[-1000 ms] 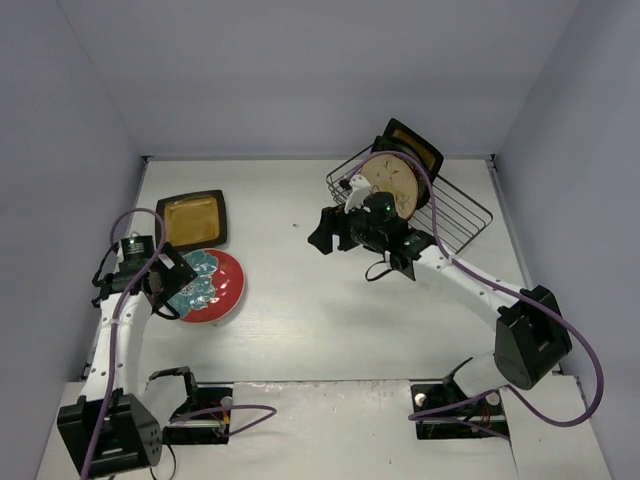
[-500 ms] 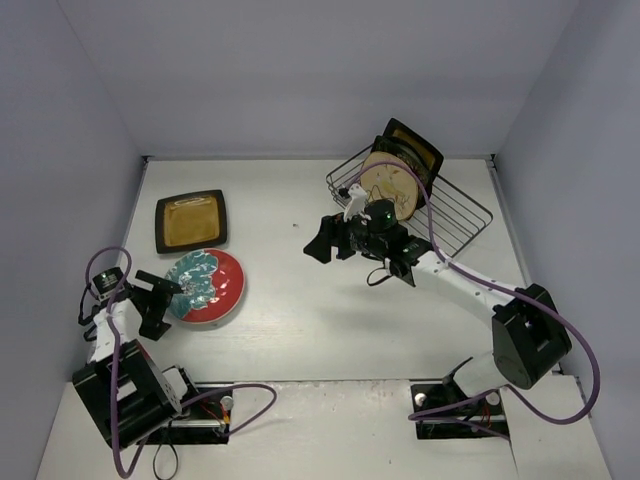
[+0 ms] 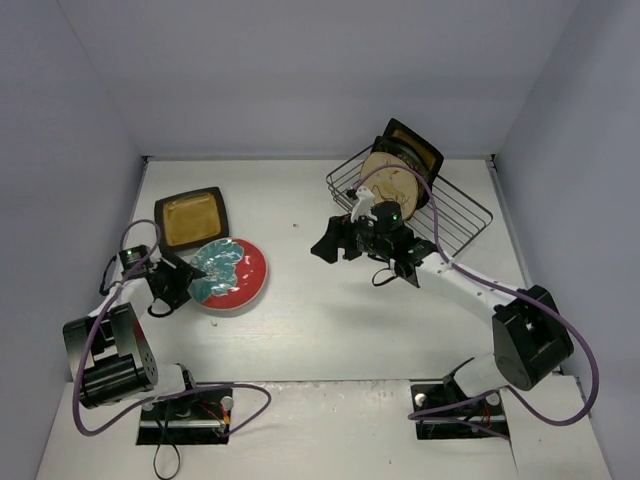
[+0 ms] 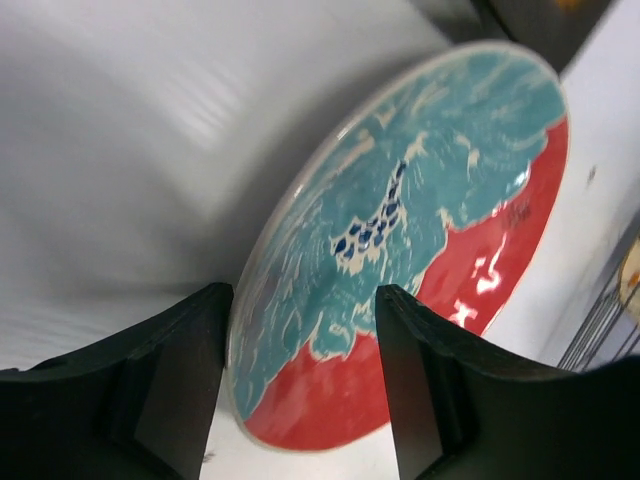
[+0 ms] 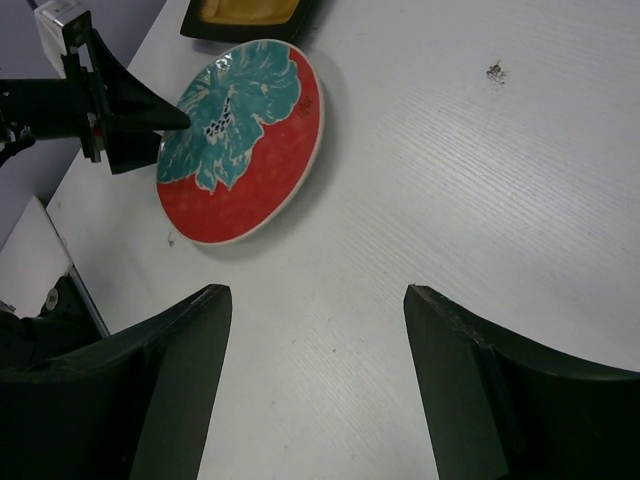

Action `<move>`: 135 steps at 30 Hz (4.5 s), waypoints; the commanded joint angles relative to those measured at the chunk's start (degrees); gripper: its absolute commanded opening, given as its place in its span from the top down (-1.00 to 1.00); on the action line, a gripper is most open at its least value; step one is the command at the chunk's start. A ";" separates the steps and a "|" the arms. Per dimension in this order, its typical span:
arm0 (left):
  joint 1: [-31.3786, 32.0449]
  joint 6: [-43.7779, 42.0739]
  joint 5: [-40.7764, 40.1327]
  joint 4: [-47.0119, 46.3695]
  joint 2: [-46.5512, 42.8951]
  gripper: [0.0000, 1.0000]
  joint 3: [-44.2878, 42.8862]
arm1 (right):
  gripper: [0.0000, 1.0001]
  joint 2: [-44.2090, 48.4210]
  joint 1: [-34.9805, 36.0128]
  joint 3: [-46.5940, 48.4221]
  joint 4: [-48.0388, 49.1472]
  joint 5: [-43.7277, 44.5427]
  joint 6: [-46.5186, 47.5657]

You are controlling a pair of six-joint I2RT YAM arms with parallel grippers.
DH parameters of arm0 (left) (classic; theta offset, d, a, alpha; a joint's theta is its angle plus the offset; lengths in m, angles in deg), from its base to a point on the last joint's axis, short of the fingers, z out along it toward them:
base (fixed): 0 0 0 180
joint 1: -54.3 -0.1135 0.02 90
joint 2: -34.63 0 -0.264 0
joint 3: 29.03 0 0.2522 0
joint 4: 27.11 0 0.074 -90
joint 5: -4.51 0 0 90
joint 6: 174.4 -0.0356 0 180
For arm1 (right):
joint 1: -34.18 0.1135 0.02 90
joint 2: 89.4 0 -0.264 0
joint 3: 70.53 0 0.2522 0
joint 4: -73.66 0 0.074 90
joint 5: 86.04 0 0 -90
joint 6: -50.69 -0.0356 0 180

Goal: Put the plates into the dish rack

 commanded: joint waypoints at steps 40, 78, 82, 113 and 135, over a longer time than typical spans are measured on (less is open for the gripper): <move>18.59 13.52 14.10 -36.53 -5.49 1.00 14.73 | -0.49 -3.25 -0.96 -7.08 13.33 1.20 -15.63; 18.59 24.68 25.97 -51.74 -15.17 1.00 14.12 | -0.30 -21.98 1.15 -1.81 33.37 -8.20 -31.37; 18.51 23.46 26.32 -49.98 -15.79 1.00 13.41 | 0.20 -22.43 1.59 -1.28 33.98 -8.29 -31.63; 18.68 -16.45 -9.52 28.68 -19.92 -0.63 -20.33 | 1.00 4.56 -9.21 31.75 -11.29 18.96 29.43; 18.59 -20.06 -20.78 34.84 -21.59 -0.95 -25.70 | 1.00 -6.51 -18.18 38.09 -8.47 15.44 56.08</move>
